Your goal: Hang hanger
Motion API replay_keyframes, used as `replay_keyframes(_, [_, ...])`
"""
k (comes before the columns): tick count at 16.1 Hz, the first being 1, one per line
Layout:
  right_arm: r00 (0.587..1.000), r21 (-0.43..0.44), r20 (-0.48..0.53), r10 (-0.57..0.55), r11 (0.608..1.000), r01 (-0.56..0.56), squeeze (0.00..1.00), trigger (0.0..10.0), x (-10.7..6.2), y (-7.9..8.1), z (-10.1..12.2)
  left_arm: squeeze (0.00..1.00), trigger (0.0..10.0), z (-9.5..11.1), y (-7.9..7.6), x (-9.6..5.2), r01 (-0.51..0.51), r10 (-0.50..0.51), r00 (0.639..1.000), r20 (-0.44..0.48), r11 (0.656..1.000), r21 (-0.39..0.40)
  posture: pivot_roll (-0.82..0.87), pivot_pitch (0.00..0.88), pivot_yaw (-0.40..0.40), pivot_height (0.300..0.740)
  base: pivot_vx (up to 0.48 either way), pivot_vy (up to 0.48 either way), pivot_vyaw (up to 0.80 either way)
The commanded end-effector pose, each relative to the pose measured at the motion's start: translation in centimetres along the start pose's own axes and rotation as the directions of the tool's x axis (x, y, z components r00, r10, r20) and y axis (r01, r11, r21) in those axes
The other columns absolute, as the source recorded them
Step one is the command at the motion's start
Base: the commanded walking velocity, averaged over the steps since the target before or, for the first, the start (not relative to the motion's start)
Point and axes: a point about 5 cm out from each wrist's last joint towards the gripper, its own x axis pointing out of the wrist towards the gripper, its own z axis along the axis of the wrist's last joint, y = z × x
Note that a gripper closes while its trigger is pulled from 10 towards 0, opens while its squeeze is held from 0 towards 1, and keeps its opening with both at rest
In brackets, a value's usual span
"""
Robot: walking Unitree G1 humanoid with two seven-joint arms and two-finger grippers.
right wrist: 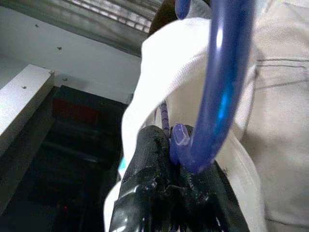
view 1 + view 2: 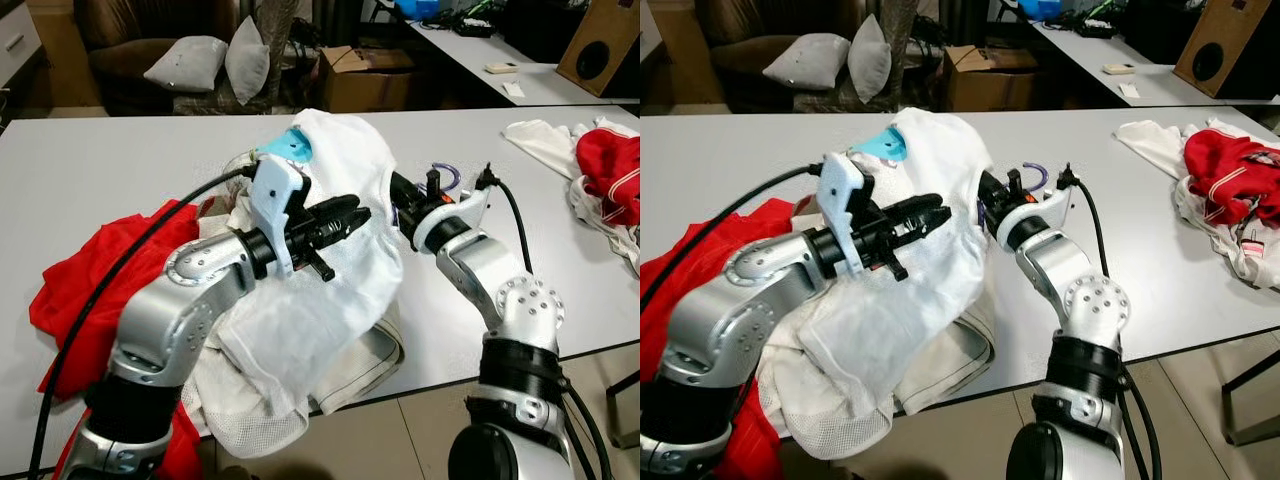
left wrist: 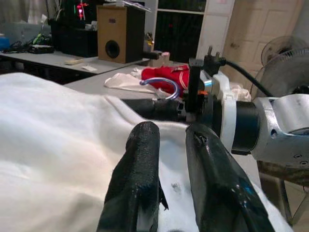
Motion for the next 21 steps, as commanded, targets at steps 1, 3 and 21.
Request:
replay_keyframes(1, [1.000,-0.011,-0.018,-0.004,1.000,0.003,0.00,10.0,-0.2,0.1,-0.3,0.00,10.0,0.2,0.2,-0.2,-0.014,0.014,1.000,-0.006,1.000,0.008,0.09,0.000,-0.045,0.740,0.000,0.000,0.00])
replay_keyframes(3, [0.998,-0.108,-0.053,-0.028,0.994,0.022,0.00,10.0,-0.8,0.3,-0.2,0.00,10.0,0.4,1.6,-1.2,-0.129,0.129,0.992,0.005,0.992,0.004,0.09,0.000,-0.041,0.740,0.000,0.000,0.00])
replay_keyframes(21, [0.979,-0.903,0.156,-0.129,0.383,0.195,0.00,10.0,-9.0,7.2,4.9,0.00,10.0,-3.9,0.1,-7.9,-0.411,0.404,0.907,-0.117,0.911,-0.037,0.06,0.000,-0.053,0.740,0.000,0.000,0.00])
